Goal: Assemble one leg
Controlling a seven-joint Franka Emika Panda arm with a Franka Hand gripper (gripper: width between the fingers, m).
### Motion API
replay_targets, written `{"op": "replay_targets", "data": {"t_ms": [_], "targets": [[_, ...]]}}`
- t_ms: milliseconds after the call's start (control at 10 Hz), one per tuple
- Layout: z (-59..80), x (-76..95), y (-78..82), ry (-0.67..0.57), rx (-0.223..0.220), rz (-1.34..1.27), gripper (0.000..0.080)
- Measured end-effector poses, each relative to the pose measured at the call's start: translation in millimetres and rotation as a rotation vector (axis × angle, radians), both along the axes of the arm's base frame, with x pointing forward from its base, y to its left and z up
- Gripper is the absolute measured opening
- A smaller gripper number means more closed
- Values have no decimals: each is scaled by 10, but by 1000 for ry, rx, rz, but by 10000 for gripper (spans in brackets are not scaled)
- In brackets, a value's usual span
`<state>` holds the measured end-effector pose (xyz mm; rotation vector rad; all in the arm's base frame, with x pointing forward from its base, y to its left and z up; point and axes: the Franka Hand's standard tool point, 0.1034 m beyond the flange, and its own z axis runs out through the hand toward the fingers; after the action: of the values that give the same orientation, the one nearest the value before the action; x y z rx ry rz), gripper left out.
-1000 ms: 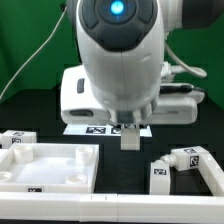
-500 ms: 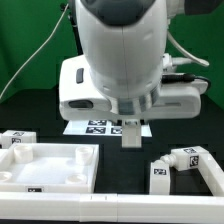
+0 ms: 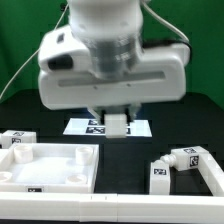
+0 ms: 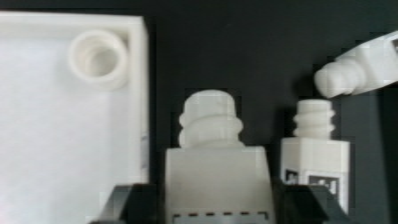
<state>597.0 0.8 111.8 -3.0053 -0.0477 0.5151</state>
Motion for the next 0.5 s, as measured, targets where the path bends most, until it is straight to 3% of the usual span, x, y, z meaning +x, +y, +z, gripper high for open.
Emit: {"op": "replay_targets", "data": {"t_ms": [200,500], "targets": [[-33,-145,-74,-124,-12,-24,281],[-42,-22,-103,-344,-33,-36,281]]}}
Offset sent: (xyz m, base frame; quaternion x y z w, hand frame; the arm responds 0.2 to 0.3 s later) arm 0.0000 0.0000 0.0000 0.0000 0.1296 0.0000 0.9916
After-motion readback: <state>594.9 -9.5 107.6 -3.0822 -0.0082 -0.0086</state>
